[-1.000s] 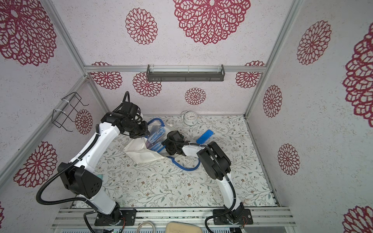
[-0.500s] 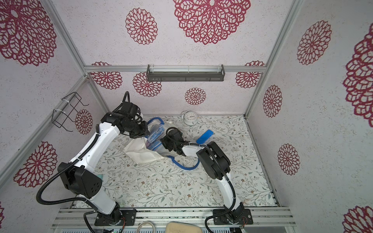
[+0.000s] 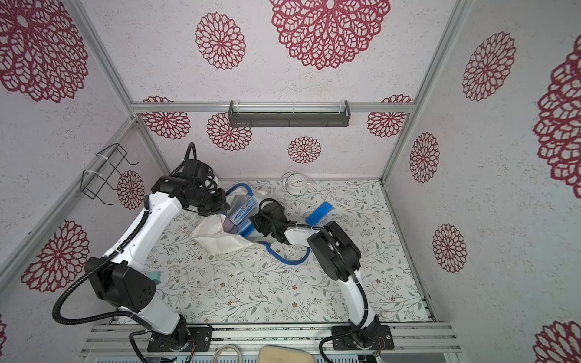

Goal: Take out the compass set from the canvas bag
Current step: Pick up the compass set from the canvas bag.

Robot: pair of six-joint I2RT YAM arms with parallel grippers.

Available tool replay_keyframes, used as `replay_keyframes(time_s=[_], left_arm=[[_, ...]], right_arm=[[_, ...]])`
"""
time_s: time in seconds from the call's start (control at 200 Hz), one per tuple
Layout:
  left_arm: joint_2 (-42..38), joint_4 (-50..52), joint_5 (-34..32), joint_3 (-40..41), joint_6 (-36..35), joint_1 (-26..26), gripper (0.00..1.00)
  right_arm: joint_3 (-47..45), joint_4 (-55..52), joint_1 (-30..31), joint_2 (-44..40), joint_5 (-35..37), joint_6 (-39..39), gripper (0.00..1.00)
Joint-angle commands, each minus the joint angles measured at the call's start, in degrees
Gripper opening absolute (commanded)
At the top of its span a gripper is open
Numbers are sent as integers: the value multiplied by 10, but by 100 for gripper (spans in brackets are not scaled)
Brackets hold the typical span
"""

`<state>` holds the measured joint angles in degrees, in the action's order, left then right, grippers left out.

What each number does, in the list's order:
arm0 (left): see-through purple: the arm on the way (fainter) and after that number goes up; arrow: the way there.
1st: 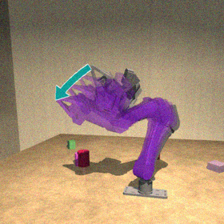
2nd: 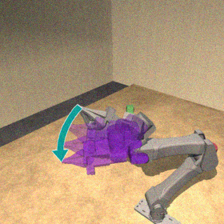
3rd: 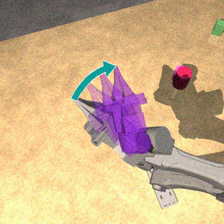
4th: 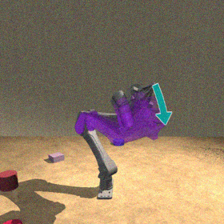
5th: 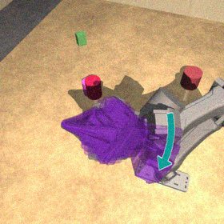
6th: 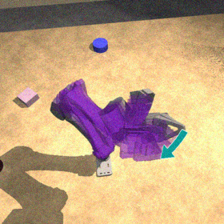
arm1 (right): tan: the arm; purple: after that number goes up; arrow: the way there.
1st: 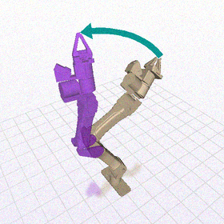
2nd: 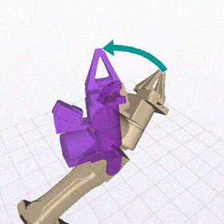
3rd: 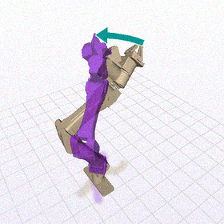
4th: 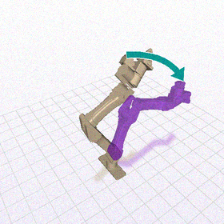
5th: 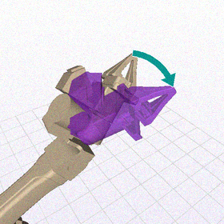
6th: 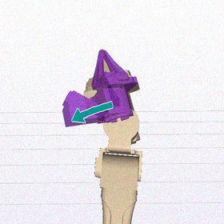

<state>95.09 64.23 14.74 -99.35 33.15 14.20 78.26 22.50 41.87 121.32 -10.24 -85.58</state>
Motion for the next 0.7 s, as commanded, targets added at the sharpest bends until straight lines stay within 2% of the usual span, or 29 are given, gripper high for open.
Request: replay_keyframes(time_s=[0.0,0.425,0.625,0.695], left_arm=[[-29,6,22,-2,-5,-10,0],[-18,3,24,5,-12,-37,0],[-11,-2,28,3,-23,-58,0],[-5,1,27,0,-29,-63,0]], right_arm=[[-17,9,-6,-65,17,21,8],[-90,-80,-42,-235,36,104,7],[-140,-131,-97,-338,31,145,7],[-166,-143,-133,-378,21,150,7]])
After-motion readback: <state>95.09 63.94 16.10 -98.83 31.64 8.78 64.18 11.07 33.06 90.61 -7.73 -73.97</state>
